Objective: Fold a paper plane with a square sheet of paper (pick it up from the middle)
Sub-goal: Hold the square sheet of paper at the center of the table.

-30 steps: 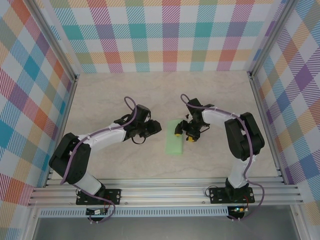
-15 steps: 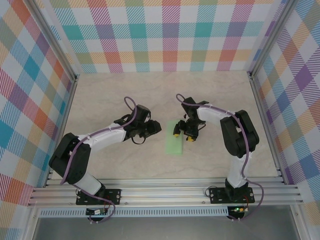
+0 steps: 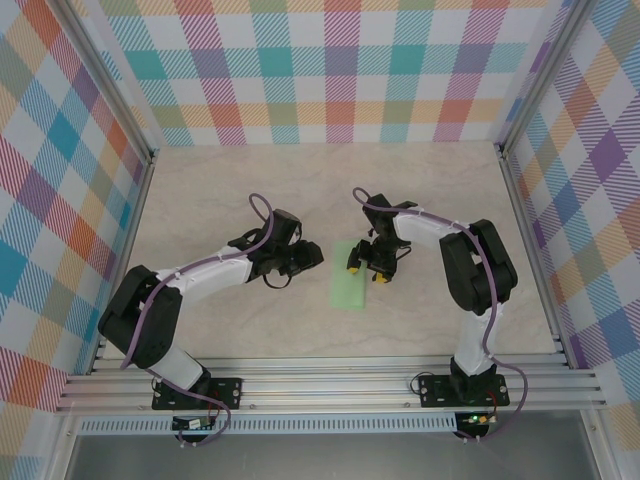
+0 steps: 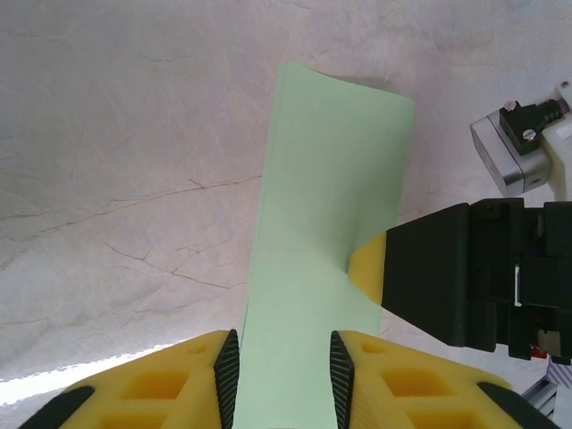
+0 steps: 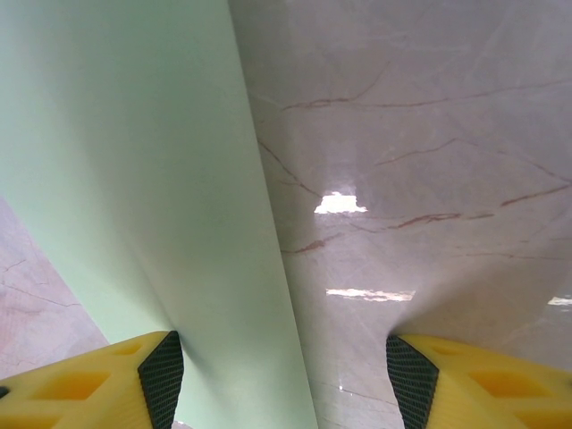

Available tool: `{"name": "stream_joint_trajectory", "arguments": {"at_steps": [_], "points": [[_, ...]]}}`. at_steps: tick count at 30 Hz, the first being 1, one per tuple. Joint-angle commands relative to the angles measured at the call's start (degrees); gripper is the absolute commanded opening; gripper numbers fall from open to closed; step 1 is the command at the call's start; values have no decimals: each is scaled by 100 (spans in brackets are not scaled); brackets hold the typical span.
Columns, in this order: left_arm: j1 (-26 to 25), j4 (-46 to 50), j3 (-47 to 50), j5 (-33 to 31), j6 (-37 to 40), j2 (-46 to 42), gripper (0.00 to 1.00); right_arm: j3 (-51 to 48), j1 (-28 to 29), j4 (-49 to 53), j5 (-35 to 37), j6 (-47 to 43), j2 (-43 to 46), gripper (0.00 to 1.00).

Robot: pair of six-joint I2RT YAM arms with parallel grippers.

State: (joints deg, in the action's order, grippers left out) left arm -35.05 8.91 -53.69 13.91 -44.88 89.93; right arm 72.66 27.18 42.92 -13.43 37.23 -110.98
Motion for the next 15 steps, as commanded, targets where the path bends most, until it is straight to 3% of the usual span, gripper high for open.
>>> {"name": "stream_joint_trajectory", "arguments": {"at_steps": [1,10,14,15], "points": [[42,-75,-66,272,78,218,32,-165,20,191,402,-20,-431,66],[-110,-186,-539,590,18,925,17,-174,24,211,437,-98,-477,66],[-228,-197,-787,578,12,1220,0,-174,24,227,464,-102,-493,66],[-246,-153,-855,560,8,1293,0,-175,24,222,464,-102,-503,66]]}}
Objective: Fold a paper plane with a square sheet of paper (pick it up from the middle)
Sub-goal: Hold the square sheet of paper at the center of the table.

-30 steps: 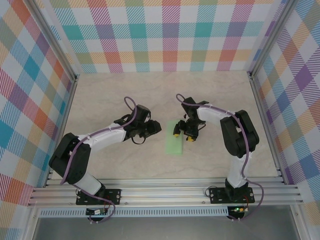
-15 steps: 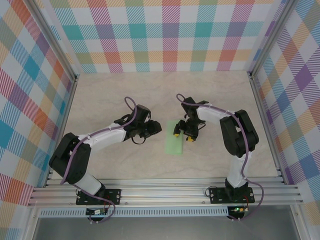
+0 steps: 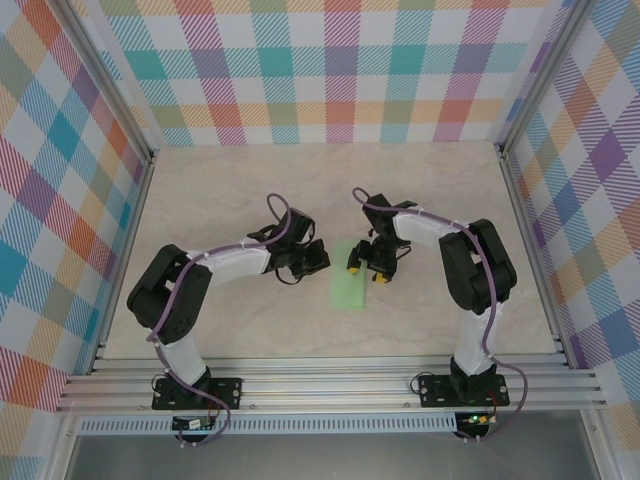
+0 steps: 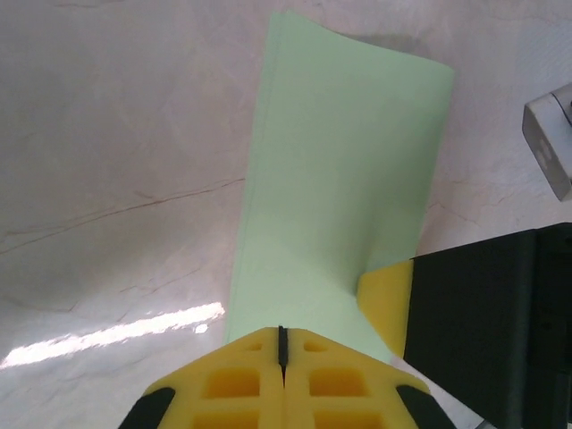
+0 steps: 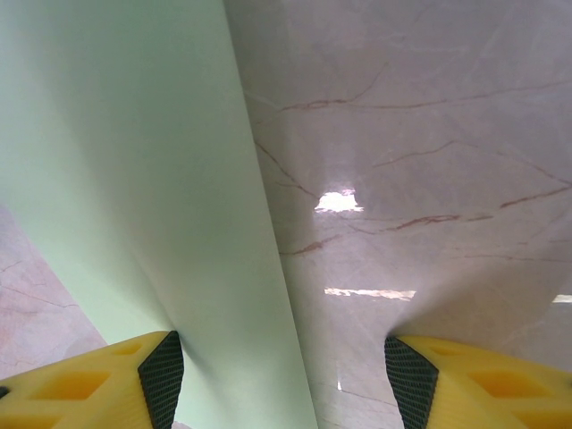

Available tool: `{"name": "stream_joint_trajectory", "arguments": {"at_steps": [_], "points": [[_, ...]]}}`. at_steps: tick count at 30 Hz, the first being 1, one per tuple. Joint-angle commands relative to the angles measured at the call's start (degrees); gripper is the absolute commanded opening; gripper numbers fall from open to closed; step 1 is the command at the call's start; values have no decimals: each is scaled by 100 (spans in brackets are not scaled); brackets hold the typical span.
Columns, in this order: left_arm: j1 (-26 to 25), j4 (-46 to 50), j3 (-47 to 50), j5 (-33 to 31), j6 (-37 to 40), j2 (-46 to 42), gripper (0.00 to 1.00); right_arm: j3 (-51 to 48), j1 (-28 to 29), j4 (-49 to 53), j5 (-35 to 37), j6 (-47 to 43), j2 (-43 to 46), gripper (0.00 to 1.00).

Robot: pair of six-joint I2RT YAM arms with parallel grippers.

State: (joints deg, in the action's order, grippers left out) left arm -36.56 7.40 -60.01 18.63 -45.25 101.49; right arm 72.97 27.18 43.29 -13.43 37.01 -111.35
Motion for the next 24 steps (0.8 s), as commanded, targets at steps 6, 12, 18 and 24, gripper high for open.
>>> {"name": "stream_joint_trajectory", "arguments": {"at_steps": [6,12,18,24], "points": [[-181,70,-440,96,29,516,0,-204,24,189,473,-76,-464,66],[-251,-61,-481,145,21,733,0,-222,24,189,476,-89,-467,66],[-271,-51,-488,129,39,958,0,-248,24,178,465,-89,-467,66],[-299,86,-343,-48,70,1004,0,-209,24,137,447,-93,-388,66]]}}
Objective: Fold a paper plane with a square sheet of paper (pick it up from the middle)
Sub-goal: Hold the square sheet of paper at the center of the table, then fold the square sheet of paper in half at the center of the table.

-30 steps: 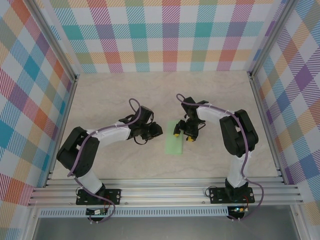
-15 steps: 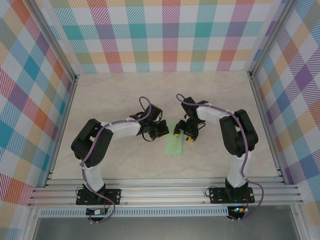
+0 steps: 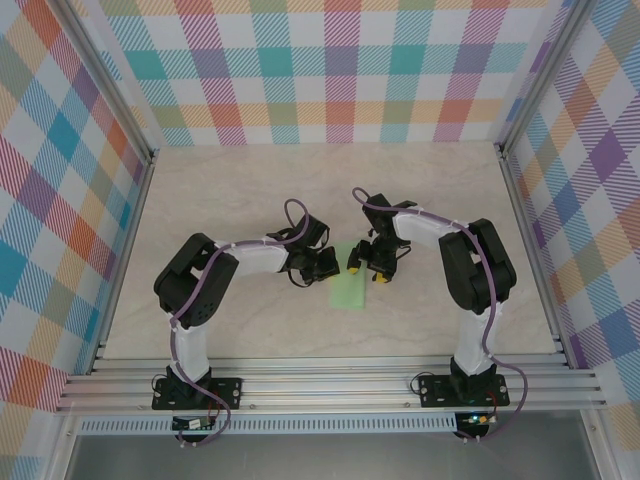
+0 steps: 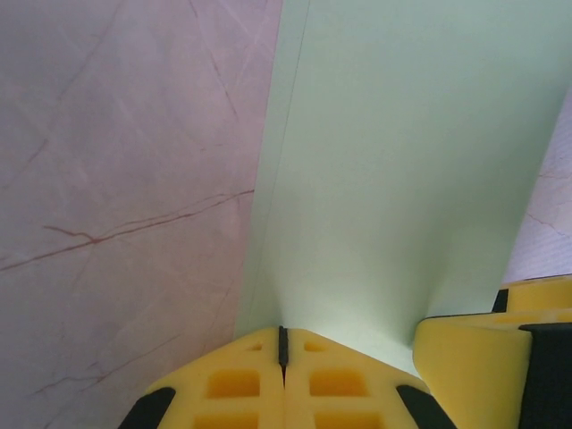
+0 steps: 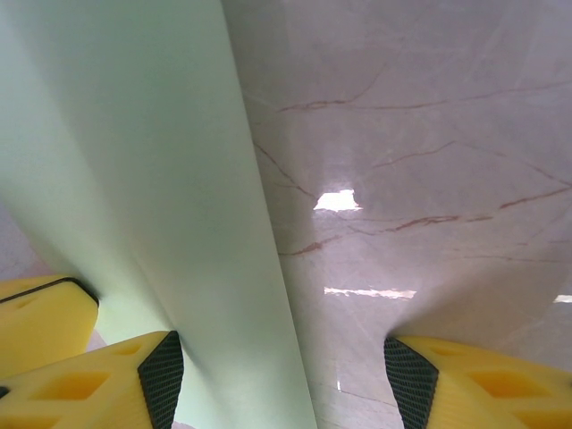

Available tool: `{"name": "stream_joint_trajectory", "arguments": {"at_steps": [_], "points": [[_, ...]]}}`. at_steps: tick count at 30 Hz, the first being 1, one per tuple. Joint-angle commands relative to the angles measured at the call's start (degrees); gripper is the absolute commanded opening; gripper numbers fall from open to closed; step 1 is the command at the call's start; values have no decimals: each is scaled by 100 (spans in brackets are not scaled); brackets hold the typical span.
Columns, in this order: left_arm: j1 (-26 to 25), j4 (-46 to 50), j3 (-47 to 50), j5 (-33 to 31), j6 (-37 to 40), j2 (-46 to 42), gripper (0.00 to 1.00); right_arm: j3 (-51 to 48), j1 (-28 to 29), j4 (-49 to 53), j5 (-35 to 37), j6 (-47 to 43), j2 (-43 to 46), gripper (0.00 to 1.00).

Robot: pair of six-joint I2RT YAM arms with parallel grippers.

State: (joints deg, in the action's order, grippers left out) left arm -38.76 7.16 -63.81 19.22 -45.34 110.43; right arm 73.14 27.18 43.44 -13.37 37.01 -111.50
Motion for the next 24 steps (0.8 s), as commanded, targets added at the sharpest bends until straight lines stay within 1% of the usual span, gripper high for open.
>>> {"name": "stream_joint_trajectory", "arguments": {"at_steps": [1,6,10,12,13,14,16,17,18,20,21,22,24], "points": [[-79,110,73,-127,79,102,0,-198,24,125,419,-109,-343,66],[-96,59,191,-140,81,119,0,-14,-15,0,305,-231,80,68],[-105,49,211,-137,95,119,0,-147,-143,-429,21,-281,859,69],[-105,50,211,-138,100,119,0,-397,-286,-828,-259,-197,1269,68],[-104,49,211,-130,104,117,0,-540,-344,-1053,-458,-186,1399,62],[-107,51,211,-129,104,118,0,-732,-400,-1324,-766,-168,1546,51],[-111,45,211,-131,104,124,0,-1039,-433,-1897,-1255,-117,1677,38],[-114,61,204,-129,116,128,0,-1143,-433,-2101,-1521,-107,1669,28],[-113,87,200,-134,135,123,0,-1240,-432,-2305,-1750,-54,1615,21],[-114,77,211,-131,143,127,0,-1403,-432,-2635,-2060,54,1509,9],[-113,68,220,-129,140,130,0,-1454,-432,-2704,-2070,74,1456,4],[-112,67,220,-124,142,129,0,-1504,-433,-2729,-2018,65,1431,2],[-110,66,220,-122,146,135,0,-1613,-441,-2784,-1910,22,1407,1]]}}
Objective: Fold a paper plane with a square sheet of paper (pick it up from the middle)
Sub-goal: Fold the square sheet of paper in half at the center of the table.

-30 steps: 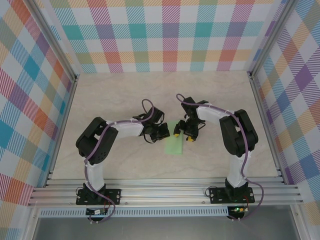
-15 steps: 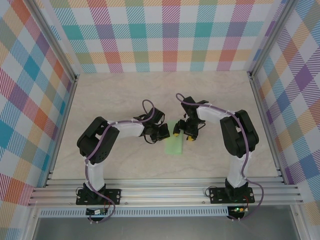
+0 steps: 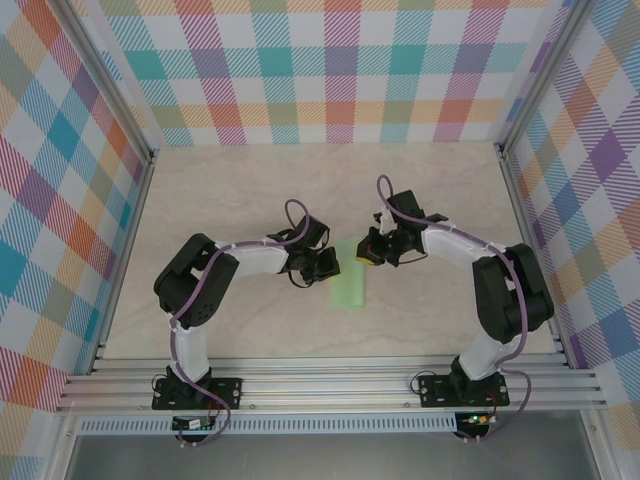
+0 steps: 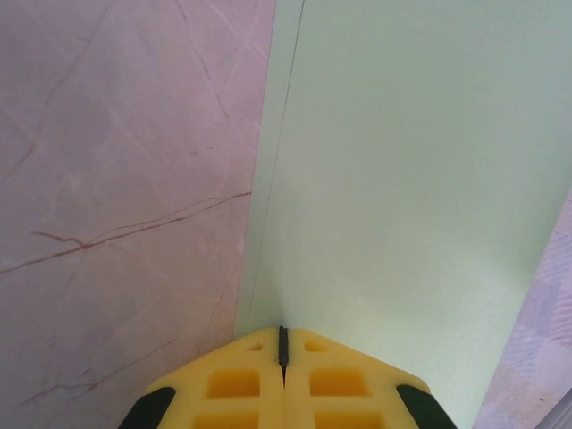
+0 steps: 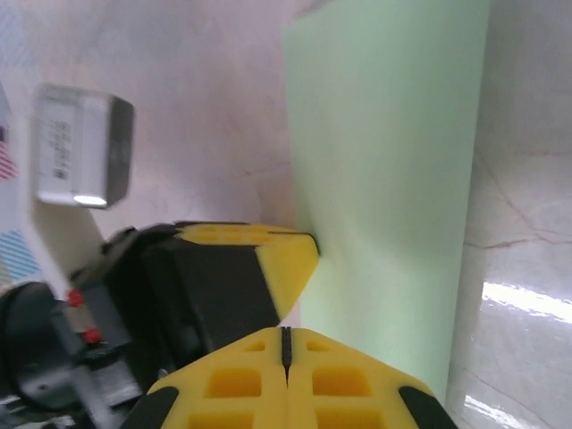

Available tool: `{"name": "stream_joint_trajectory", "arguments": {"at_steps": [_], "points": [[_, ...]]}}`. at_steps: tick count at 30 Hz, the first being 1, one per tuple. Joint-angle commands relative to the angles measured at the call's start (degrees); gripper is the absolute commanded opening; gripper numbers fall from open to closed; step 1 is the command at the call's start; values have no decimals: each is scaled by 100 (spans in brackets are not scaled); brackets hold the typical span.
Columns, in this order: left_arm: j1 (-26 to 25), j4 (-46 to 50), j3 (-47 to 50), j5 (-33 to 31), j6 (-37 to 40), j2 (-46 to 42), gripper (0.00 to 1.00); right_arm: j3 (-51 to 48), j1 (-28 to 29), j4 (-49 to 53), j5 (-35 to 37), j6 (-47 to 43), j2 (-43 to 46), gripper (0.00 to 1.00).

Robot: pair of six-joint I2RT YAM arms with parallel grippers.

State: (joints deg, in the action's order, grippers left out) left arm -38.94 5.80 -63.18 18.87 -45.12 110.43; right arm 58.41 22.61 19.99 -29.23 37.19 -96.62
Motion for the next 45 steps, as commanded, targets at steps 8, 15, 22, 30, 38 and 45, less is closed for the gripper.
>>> {"name": "stream_joint_trajectory", "arguments": {"at_steps": [8,15,22,30,38,45], "points": [[-96,250,123,-80,157,146,0,-411,-107,-651,-459,-175,-379,1],[-96,257,109,-59,175,172,0,-666,-194,-782,-428,-420,-480,4],[-96,280,121,-59,192,189,0,-984,-327,-987,-424,-745,-626,4],[-96,308,121,-70,223,189,0,-1250,-339,-1099,-59,-1054,-659,5],[-96,332,112,-62,237,209,0,-1183,-333,-1385,-826,-895,32,7],[-96,325,113,-59,243,205,0,-1353,-336,-1603,-1228,-665,128,7]]}}
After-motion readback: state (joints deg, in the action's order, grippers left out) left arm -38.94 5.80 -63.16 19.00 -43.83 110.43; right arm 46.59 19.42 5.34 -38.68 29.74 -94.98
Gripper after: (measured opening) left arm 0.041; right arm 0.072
